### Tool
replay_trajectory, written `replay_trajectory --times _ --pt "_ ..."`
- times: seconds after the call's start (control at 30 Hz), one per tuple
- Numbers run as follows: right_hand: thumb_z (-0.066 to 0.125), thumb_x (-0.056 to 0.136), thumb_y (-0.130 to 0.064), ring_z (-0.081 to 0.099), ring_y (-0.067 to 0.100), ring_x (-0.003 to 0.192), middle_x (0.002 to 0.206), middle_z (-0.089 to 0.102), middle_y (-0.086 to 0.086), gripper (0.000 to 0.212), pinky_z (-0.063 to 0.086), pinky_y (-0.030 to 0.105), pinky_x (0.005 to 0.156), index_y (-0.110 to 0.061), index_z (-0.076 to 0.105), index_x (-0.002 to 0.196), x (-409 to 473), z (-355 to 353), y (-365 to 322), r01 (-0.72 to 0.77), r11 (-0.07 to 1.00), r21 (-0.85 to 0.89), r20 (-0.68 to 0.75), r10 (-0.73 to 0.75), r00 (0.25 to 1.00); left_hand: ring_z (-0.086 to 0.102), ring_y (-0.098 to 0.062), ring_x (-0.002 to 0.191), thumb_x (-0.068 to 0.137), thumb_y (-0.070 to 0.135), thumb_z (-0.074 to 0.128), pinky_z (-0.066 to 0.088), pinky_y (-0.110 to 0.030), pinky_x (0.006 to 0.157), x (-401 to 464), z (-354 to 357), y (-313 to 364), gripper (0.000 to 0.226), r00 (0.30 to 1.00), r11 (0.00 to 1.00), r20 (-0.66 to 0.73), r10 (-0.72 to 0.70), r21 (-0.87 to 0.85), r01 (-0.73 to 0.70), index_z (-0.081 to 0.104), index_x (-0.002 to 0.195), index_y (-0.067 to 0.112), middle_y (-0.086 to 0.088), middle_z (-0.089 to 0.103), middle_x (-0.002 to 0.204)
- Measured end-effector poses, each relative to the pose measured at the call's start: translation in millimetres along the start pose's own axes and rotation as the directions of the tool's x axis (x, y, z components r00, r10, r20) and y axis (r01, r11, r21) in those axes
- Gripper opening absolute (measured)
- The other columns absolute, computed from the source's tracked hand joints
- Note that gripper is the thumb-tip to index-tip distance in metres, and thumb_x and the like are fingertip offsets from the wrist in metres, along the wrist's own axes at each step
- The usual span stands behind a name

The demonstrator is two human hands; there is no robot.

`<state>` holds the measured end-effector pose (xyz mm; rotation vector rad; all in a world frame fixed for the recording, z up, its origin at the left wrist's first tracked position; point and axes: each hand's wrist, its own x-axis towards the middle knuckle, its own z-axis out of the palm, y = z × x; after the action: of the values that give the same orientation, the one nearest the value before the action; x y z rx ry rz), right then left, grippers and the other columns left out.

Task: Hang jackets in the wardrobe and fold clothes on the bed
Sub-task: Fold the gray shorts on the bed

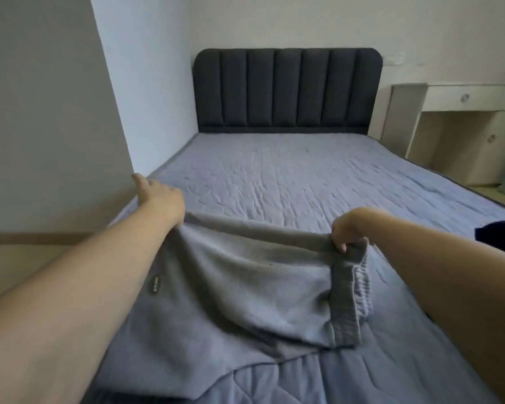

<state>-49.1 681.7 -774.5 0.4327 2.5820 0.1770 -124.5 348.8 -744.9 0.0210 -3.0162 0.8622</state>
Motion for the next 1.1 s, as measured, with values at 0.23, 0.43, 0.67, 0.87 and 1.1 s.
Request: replay_trajectory --times 0.23,0.43,0.67,0.87,1.1 --pt "0.063 0.086 -0.053 0.056 0.024 0.082 0.101 0.063 0.015 0.063 0.040 0.029 0.060 0.000 0.052 0.117 25 139 10 0.065 0.425 0.903 -0.147 0.164 0.975 0.033 -0.030 0.137 0.090 0.030 0.049 0.023 -0.046 0.114 -15 76 158 0.046 0.866 0.676 -0.137 0.481 -0.571 -0.466 0.042 0.135 0.030 -0.005 0.038 0.149" --pt "0.072 0.071 -0.064 0.039 0.026 0.125 0.131 0.043 0.005 0.060 0.033 0.032 0.105 -0.020 0.054 0.107 3 181 9 0.270 0.662 0.699 -0.330 -0.037 0.943 0.028 -0.025 0.143 0.093 0.050 0.052 0.020 -0.040 0.119 -6 47 257 0.060 0.754 0.404 -0.232 0.614 -0.729 -0.553 0.033 0.148 0.036 0.000 0.034 0.155" --pt "0.071 0.084 -0.022 0.051 0.021 0.095 0.101 0.057 0.005 0.022 0.040 0.032 0.083 -0.013 0.054 0.076 -13 198 -5 0.638 0.579 0.508 -0.825 0.115 0.553 0.055 -0.018 0.098 0.100 0.012 0.049 0.039 -0.024 0.078 8 -4 297 0.014 0.652 0.178 -0.322 0.686 -0.795 -0.580 0.062 0.104 0.011 -0.006 0.062 0.101" --pt "0.076 0.077 -0.037 0.065 0.012 0.091 0.095 0.070 -0.006 0.043 0.054 0.034 0.084 -0.030 0.047 0.108 -28 210 -8 0.411 -0.102 0.906 -0.393 0.162 0.905 0.055 -0.017 0.098 0.100 0.015 0.049 0.040 -0.031 0.093 10 -10 300 0.019 0.691 0.255 -0.150 0.707 -0.858 -0.446 0.065 0.102 0.005 -0.009 0.064 0.105" --pt "0.068 0.080 -0.043 0.040 0.016 0.111 0.106 0.054 -0.005 0.027 0.029 0.030 0.100 -0.021 0.058 0.093 -36 227 -8 0.466 0.651 0.599 -0.630 0.023 0.777 0.056 -0.023 0.108 0.101 0.021 0.044 0.039 -0.029 0.090 -9 -17 319 0.028 0.662 0.437 -0.072 0.746 -0.698 -0.568 0.061 0.113 0.002 -0.011 0.062 0.118"
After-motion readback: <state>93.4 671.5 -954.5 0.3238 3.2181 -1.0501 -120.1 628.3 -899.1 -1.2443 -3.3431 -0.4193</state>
